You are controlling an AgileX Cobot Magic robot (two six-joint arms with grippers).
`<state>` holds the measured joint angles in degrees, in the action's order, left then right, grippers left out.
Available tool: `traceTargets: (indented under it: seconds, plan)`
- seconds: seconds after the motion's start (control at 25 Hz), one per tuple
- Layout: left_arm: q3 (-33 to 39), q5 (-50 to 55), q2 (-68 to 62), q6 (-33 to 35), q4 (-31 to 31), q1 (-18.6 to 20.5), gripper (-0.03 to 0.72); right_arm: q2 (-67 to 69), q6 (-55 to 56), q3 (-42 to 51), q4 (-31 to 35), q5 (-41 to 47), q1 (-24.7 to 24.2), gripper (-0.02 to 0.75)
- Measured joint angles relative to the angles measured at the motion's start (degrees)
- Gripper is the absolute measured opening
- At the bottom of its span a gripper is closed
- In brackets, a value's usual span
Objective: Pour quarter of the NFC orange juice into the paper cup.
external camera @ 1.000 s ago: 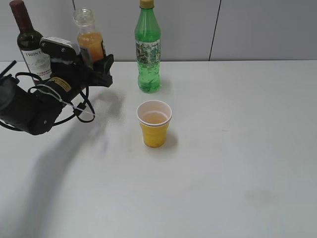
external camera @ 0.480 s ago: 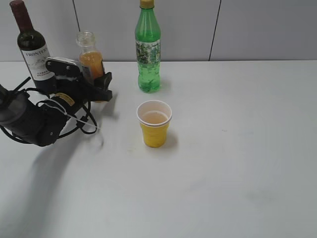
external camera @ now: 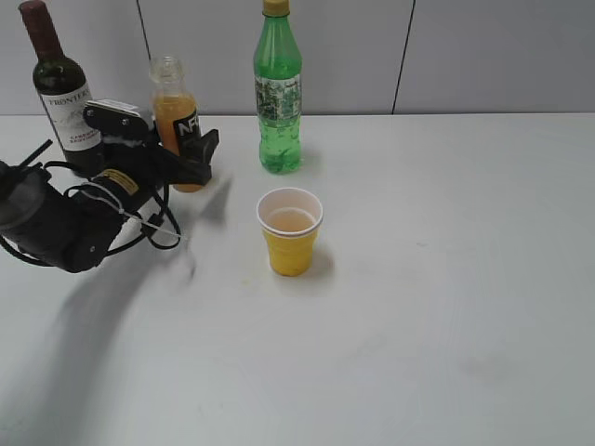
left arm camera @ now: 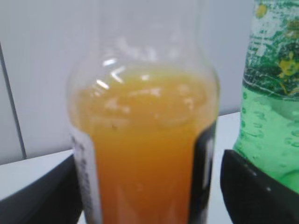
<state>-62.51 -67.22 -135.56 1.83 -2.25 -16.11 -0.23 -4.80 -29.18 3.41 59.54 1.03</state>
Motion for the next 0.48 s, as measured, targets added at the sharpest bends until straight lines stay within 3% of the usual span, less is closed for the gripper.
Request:
traceTargets:
  seconds: [0.32, 0.48]
  plan:
    - [3.79, -1.51, 8.95, 0.09, -0.14, 0.00, 0.652, 0.00, 0.00, 0.00, 0.00, 0.00, 0.00, 0.592]
    - [5.45, 4.12, 17.50, 1.37, -0.27, 0.00, 0.649, 0.00, 0.00, 0.00, 0.00, 0.00, 0.00, 0.592]
